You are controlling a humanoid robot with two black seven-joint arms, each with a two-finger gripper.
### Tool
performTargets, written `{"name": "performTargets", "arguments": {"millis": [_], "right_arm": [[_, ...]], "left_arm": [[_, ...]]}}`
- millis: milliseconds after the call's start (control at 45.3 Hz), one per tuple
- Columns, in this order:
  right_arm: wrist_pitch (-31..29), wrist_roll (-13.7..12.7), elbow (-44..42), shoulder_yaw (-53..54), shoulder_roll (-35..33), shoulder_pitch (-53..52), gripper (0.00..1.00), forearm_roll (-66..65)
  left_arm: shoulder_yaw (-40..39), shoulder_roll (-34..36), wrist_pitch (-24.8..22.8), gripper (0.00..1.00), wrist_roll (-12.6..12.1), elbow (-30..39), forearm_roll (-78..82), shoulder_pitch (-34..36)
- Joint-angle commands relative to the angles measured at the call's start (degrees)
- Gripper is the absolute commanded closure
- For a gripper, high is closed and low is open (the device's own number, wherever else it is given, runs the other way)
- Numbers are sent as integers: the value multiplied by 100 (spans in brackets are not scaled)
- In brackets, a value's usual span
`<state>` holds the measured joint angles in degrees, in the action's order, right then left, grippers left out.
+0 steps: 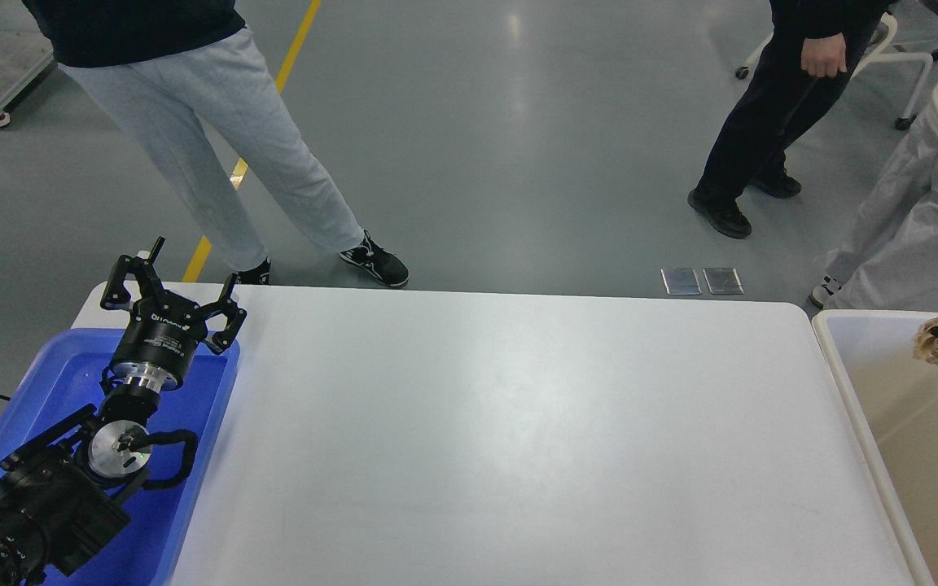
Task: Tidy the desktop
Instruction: 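Lower the right gripper into the white bin and release the ball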
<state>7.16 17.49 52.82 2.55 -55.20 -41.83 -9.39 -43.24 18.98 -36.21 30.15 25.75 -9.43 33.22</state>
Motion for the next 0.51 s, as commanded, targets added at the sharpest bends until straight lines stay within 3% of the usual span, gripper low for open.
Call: {"name": "performTargets", "arguments": {"millis": [0, 177, 398, 486], "right_arm": [[-733, 369, -1343, 517, 755, 623, 100, 192], [-1191, 369, -2600, 1010, 1432, 1001, 100, 192], [-1297, 307, -4569, 1221, 2618, 1019, 100, 305], [-1270, 290, -4992, 1239, 2909, 1001, 100, 420]], "left_arm": [[0, 0, 0, 0, 0, 0, 2, 0], [0, 0, 0, 0, 0, 0, 2, 0], [0, 0, 0, 0, 0, 0, 2, 0], [0, 0, 0, 0, 0, 0, 2, 0]]}}
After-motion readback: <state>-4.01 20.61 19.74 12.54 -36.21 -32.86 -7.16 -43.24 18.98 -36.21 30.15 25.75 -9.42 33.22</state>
